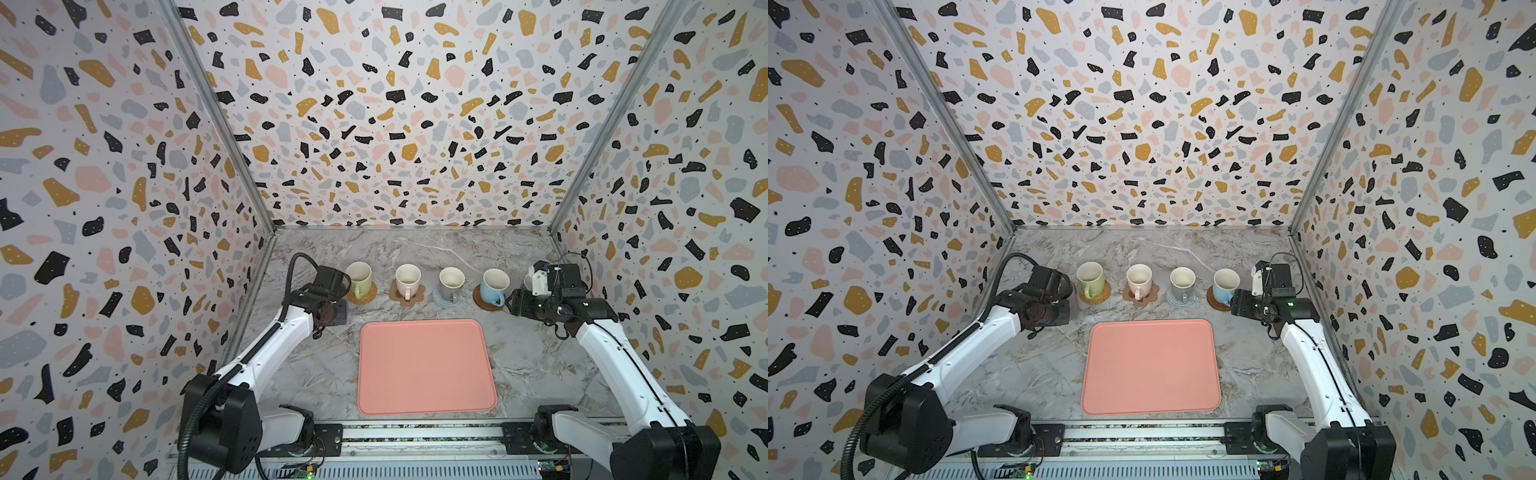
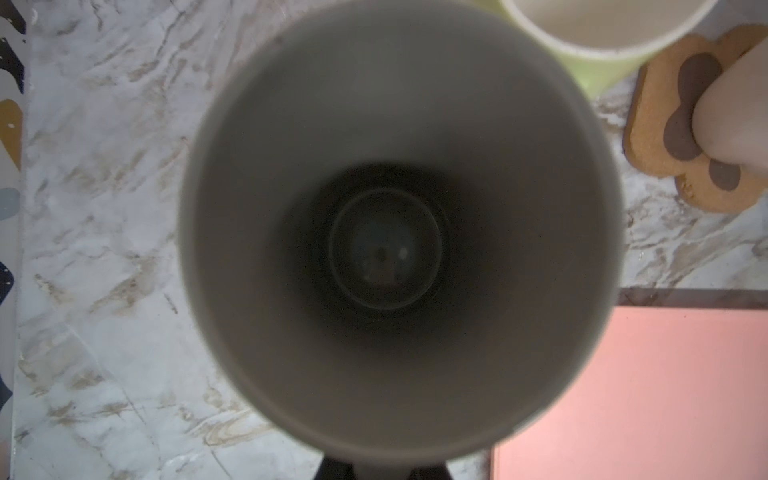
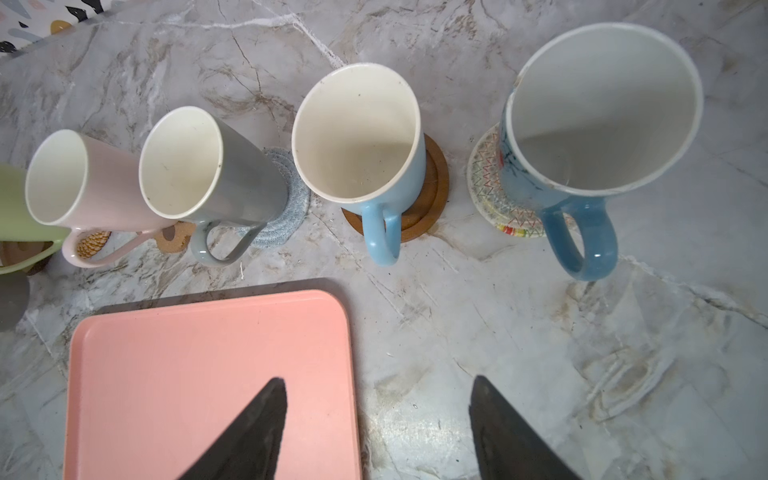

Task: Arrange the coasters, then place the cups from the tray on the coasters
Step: 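Carry the grey mug over the round wooden coaster beside the green mug, then lower the grey mug onto the round wooden coaster with the left gripper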

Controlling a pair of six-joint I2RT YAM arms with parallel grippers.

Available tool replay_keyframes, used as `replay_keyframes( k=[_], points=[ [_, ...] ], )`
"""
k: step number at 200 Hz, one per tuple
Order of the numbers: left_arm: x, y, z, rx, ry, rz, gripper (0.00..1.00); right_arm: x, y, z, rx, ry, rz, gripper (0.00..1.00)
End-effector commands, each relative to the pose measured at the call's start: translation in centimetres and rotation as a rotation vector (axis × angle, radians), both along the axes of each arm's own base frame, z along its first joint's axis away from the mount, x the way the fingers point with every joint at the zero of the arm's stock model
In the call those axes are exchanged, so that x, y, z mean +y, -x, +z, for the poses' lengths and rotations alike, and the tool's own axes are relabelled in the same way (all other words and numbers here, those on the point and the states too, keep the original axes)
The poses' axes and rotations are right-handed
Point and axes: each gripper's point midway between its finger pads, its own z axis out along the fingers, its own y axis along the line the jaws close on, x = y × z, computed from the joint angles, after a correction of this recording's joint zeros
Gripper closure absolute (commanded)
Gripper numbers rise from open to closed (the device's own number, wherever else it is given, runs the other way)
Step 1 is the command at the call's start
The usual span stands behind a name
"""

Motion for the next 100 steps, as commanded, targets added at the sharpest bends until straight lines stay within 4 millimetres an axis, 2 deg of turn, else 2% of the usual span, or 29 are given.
replay_keyframes(
  k=[1, 66, 100],
  points=[
    [0.7, -3.1, 3.6, -0.152, 0.012, 0.004, 0.87, -0.3, 0.3, 0.7, -0.013, 0.012, -0.004, 0.28],
    [3.2, -5.2, 4.1, -0.204, -0.007, 0.049, 0.87, -0.4, 0.4, 0.8, -0.012, 0.018, -0.004, 0.28],
    [3.5, -6.4, 3.7, -0.185, -0.031, 0.019, 0.87, -0.4, 0.5, 0.8, -0.012, 0.014, -0.005, 0.28]
  ],
)
